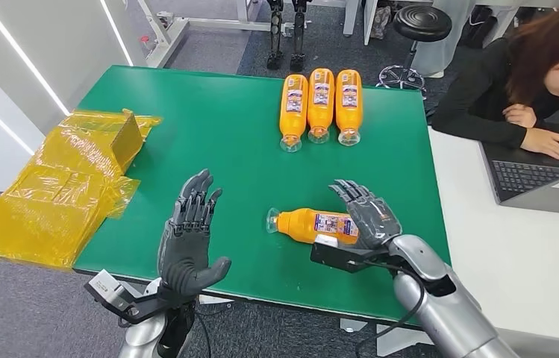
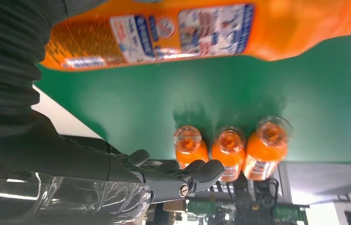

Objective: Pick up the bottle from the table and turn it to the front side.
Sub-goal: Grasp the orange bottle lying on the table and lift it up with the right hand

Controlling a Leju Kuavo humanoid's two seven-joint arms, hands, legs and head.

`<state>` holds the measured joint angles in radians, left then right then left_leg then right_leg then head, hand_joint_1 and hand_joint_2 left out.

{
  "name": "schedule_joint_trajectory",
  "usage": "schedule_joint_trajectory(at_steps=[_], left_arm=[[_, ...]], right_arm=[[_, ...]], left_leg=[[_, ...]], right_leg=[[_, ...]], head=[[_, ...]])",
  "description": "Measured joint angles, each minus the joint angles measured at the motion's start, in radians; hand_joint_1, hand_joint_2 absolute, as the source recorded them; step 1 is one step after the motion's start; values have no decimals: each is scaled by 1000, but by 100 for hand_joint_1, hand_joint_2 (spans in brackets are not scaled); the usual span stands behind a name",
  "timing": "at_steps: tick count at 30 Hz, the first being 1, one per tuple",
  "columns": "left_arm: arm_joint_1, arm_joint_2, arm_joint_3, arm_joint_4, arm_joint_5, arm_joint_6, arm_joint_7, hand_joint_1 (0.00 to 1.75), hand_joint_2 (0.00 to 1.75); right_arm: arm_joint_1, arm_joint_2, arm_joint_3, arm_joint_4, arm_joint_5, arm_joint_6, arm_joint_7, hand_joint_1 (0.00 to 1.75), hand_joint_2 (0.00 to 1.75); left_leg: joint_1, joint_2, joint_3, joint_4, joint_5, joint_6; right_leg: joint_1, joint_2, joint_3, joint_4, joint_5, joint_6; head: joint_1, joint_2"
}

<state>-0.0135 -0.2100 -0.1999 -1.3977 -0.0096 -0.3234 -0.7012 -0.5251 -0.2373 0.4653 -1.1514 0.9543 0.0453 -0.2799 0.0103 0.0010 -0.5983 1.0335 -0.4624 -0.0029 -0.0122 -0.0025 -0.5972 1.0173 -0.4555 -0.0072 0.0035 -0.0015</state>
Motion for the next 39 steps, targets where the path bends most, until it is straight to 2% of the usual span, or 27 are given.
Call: schedule_joint_trajectory(at_steps=[5,10,12,16,19,28,37,39], left_arm=[[0,-1,0,1,0,0,0,0,175],[0,-1,0,4,0,0,0,0,175],[2,-1,0,6,1,1,0,0,175],[18,2,0,6,5,1,0,0,175],[31,5,0,6,6,3,0,0,175],[32,6,0,10,15,15,0,0,175],[21,6,0,21,19,16,0,0,175],[16,6,0,25,21,17,0,0,175]], right_arm=[[-111,-14,59,119,-54,41,-12,0,175],[-153,-22,86,170,-76,71,-18,0,175],[-182,-31,103,194,-118,136,-31,0,175],[-261,-61,170,262,-239,336,-53,0,175],[-292,-78,217,294,-284,402,-55,0,175],[-307,-84,353,383,-342,371,-31,0,175],[-324,-76,402,430,-350,361,-28,1,175],[-329,-75,412,438,-357,360,-26,86,175]], left_leg=[[0,0,0,0,0,0],[0,0,0,0,0,0],[0,0,0,0,0,0],[0,-2,0,0,1,1],[0,-2,-1,0,1,1],[0,-2,-1,0,1,1],[0,-2,0,0,1,1],[0,-2,1,0,1,1]], right_leg=[[0,0,0,0,0,0],[0,0,0,0,0,0],[0,0,0,0,0,0],[0,-2,0,0,0,0],[0,-3,0,0,0,0],[0,-3,0,0,0,0],[0,-2,1,0,0,0],[0,-2,1,0,0,0]], head=[[0,0],[0,0],[0,0],[0,0],[0,0],[0,0],[0,0],[0,0]])
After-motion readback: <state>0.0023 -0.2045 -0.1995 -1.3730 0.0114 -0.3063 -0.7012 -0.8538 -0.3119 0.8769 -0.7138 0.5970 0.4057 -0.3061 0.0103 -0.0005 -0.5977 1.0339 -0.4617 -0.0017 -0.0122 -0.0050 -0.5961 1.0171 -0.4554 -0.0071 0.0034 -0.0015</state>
